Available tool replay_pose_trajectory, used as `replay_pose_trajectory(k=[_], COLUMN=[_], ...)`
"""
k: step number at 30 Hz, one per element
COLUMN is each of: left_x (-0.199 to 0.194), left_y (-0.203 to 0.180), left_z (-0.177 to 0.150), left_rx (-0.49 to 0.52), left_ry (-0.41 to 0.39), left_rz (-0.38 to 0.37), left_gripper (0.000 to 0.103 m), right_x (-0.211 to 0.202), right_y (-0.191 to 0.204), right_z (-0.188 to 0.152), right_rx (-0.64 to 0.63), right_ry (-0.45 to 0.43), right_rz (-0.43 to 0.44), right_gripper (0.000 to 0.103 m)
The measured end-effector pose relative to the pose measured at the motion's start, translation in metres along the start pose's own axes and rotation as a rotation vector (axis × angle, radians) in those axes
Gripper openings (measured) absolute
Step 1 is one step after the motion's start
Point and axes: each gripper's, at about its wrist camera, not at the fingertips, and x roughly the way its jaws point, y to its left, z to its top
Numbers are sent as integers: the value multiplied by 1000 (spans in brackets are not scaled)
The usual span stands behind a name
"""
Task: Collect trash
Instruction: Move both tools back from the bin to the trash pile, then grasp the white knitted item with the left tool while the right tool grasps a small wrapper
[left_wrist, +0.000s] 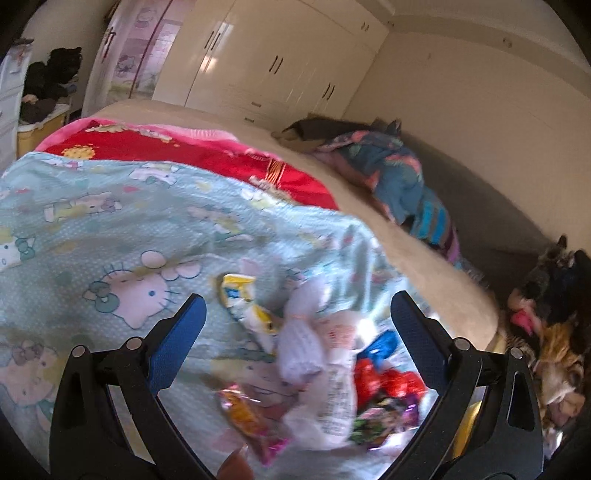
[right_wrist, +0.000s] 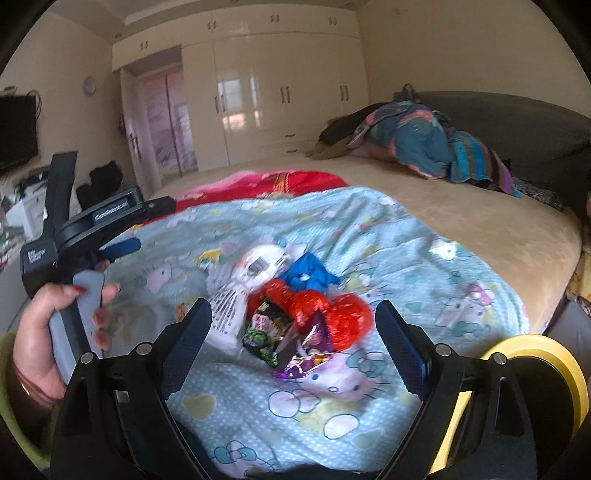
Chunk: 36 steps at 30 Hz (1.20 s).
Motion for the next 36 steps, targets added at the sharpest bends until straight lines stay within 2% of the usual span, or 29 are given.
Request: replay_pose_trajectory(k=[5, 8, 10, 12, 15, 26, 29, 31, 34, 36], left_x=[25, 39, 45, 51, 59, 73, 77, 79, 82, 83], left_y=[11, 15, 16, 16, 15, 12, 13, 13, 13, 14], left_z=[-7, -12, -14, -17, -20, -26, -27, -28, -29, -30], left_rx=[9, -10, -16, -23, -24, -50, -57, -59, -68, -74], left_ry=[107, 181, 203, 228, 267, 315, 328, 335, 350, 355], left_rz=[15, -2, -7, -28, -50, -89, -95, -103, -119, -131], left_gripper=[92, 79, 74, 62, 54, 42, 40, 35, 28, 19], right_x=[24, 33, 40, 45, 54, 74, 78, 80, 78, 73], right_y=[8, 10, 9, 7, 3, -3, -3, -1, 2, 3], right_z=[-4, -6, -8, -10, -11, -9, -10, -10, -13, -14], right_rx=[-12, -7, 0, 6, 28, 50, 49, 48, 38, 41], right_ry=[44, 57, 69, 79, 96, 120, 128, 140, 132, 121], right_rz=[11, 13, 16, 14, 22, 48, 61, 79, 92, 113], right_gripper=[79, 75, 72, 70, 64, 47, 38, 25, 10, 8])
